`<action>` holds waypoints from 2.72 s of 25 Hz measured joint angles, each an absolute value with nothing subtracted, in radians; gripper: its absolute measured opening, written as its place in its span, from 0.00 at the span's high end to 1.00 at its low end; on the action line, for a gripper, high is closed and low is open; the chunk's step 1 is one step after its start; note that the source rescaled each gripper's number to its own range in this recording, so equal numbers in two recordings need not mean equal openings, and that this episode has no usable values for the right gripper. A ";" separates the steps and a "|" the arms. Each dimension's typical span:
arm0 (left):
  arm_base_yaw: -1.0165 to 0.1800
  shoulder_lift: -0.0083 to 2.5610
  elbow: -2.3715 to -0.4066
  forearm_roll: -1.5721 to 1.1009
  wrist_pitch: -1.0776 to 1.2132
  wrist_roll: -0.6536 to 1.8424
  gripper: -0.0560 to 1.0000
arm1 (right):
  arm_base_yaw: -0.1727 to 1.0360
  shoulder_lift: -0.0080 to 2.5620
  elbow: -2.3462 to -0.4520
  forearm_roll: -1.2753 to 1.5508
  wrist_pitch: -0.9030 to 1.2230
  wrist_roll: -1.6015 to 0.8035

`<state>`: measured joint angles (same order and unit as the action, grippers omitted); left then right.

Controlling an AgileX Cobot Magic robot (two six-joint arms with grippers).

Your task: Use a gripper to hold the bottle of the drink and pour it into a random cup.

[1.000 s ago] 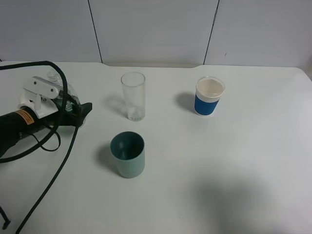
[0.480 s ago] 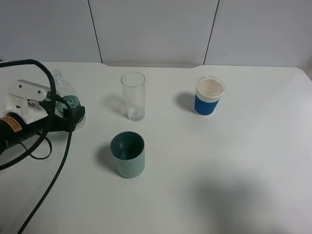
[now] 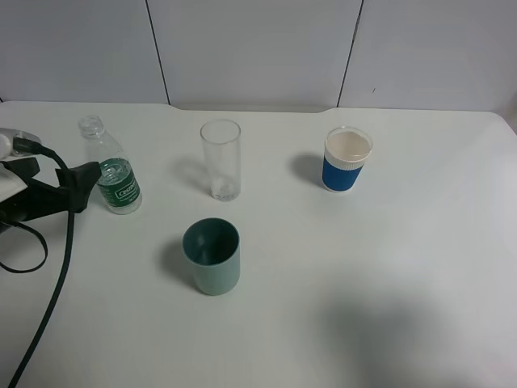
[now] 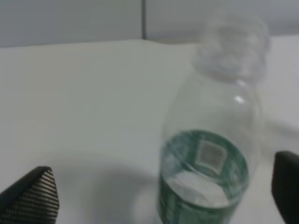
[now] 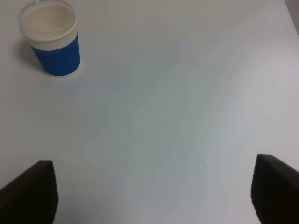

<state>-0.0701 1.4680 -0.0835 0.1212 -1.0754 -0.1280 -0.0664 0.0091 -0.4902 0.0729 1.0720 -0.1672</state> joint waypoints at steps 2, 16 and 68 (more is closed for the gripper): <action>-0.070 1.390 -0.082 0.098 -1.004 -0.132 0.10 | -0.066 0.009 -0.490 0.073 1.072 -0.167; -0.070 0.869 -0.242 0.000 -0.281 -0.128 0.10 | -0.066 0.009 -0.490 0.073 1.072 -0.167; 0.131 -0.005 -0.527 0.012 1.019 -0.018 0.10 | -0.066 0.009 -0.490 0.073 1.072 -0.167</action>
<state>0.1310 -0.0046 -0.5274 0.0121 1.0185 -0.0185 -0.0664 0.0091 -0.4902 0.0729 1.0720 -0.1672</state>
